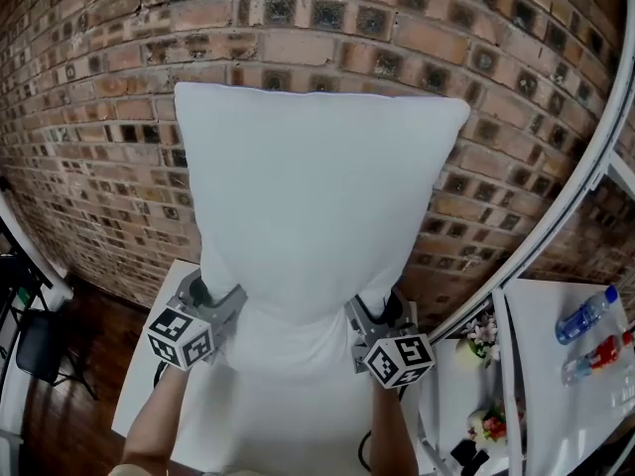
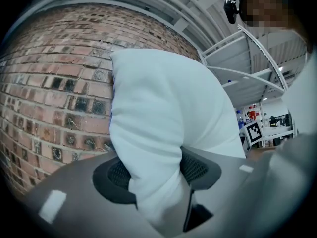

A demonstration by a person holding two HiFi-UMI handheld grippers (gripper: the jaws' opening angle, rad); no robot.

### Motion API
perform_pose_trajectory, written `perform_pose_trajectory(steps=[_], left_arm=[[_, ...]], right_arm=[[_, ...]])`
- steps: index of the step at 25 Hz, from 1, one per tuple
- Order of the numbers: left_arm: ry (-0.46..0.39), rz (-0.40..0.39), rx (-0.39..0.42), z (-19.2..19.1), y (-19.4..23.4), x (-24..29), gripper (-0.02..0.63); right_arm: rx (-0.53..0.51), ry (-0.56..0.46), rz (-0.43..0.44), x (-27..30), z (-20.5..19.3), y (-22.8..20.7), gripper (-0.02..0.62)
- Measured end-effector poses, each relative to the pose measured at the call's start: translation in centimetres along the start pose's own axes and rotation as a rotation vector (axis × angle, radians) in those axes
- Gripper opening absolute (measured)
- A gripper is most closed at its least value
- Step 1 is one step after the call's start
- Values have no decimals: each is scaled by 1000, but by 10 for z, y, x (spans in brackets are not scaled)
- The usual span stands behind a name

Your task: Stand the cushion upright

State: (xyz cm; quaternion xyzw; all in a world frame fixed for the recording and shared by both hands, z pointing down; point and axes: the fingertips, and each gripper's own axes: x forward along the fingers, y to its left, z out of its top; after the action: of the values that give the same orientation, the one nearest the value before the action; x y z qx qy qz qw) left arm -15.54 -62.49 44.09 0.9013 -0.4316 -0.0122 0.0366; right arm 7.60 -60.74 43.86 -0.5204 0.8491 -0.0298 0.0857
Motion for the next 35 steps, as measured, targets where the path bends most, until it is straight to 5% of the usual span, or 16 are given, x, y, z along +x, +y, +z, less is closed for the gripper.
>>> perform_pose_trajectory(steps=[16,35], left_arm=[[-25,46,1,3,2,-29,276],[-82,100,11,7,-3,-67,253]], right_arm=[[-25,-7,-53,-32,10,-2,354],[-92,-17,-125,-62,18,19,296]])
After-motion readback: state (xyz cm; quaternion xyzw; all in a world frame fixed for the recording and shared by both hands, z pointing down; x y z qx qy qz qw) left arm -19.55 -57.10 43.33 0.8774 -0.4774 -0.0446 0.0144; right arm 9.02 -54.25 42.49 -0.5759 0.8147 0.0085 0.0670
